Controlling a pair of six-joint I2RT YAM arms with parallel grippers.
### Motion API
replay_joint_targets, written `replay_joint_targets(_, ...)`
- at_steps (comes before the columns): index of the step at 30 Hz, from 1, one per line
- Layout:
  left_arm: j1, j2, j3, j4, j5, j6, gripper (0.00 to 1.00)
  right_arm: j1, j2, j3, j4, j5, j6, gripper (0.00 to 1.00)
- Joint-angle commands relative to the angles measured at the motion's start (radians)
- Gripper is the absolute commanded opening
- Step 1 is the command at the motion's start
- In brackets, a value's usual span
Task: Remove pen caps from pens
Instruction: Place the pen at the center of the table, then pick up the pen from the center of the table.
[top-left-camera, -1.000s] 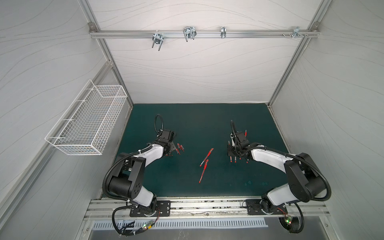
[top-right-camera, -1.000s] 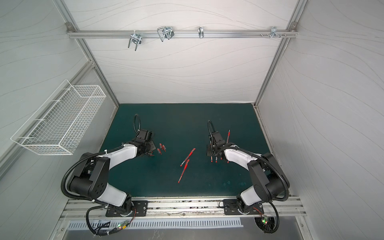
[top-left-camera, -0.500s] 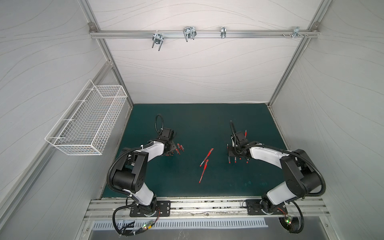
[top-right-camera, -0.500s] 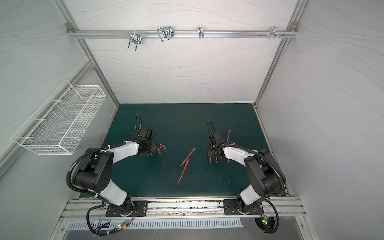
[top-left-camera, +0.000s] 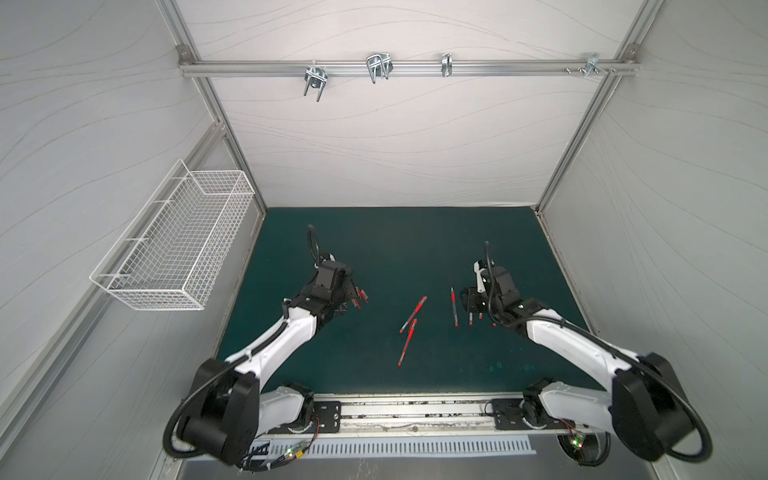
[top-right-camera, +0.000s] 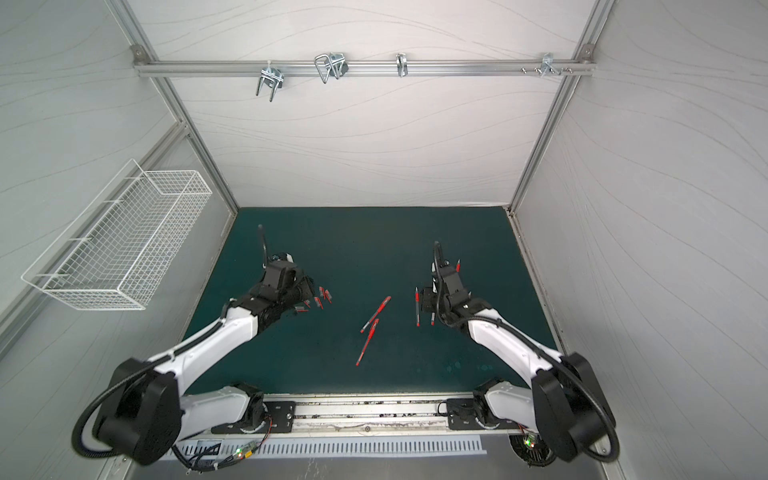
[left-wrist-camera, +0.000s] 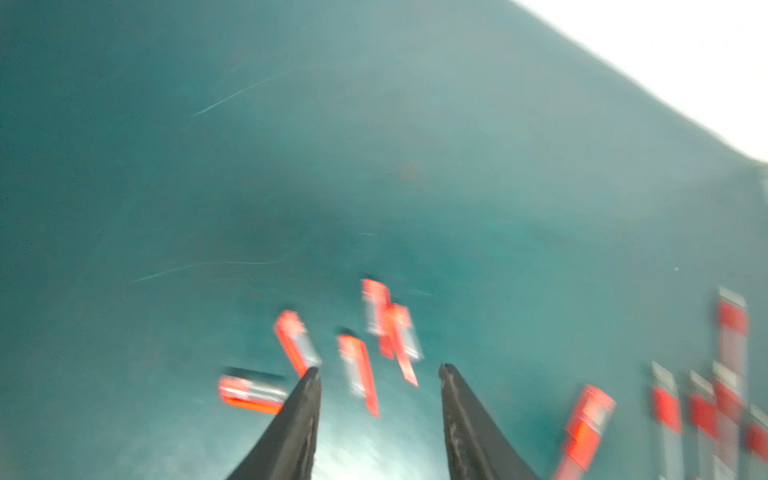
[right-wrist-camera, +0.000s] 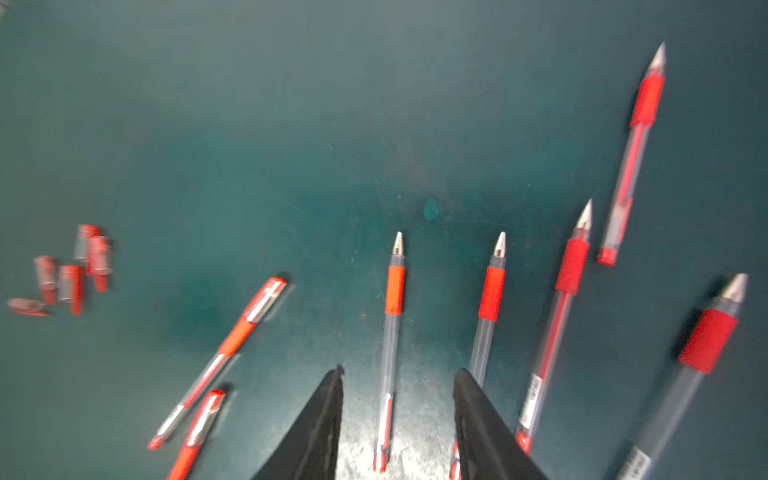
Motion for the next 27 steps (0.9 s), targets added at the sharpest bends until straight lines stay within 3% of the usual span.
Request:
replay_joint_targets(1, -0.076, -0.104, -0.055, 0.123, 0.020, 0.091, 0.48, 0.007, -0.108, -0.045, 0.039, -0.003, -0.008, 0.46)
replay_joint_targets(6, -0.196, -0.146, -0.085, 0.245, 0.179, 0.223, 0.49, 0.010, -0.225, -0.090, 0.069, -0.084, -0.008, 0.46)
replay_joint_targets(11, -0.273, 0.063, 0.058, 0.164, 0.376, 0.308, 0.48, 0.010, -0.216, -0.086, 0.074, -0.111, -0.014, 0.46)
replay_joint_targets(21, -0.373, 0.366, 0.226, 0.038, 0.347, 0.405, 0.44, -0.010, 0.073, 0.027, 0.080, -0.414, 0.006, 0.44)
replay_joint_targets(27, -0.377, 0.473, 0.290, -0.009, 0.304, 0.415, 0.41, -0.104, 0.098, 0.005, 0.101, -0.488, 0.072, 0.44)
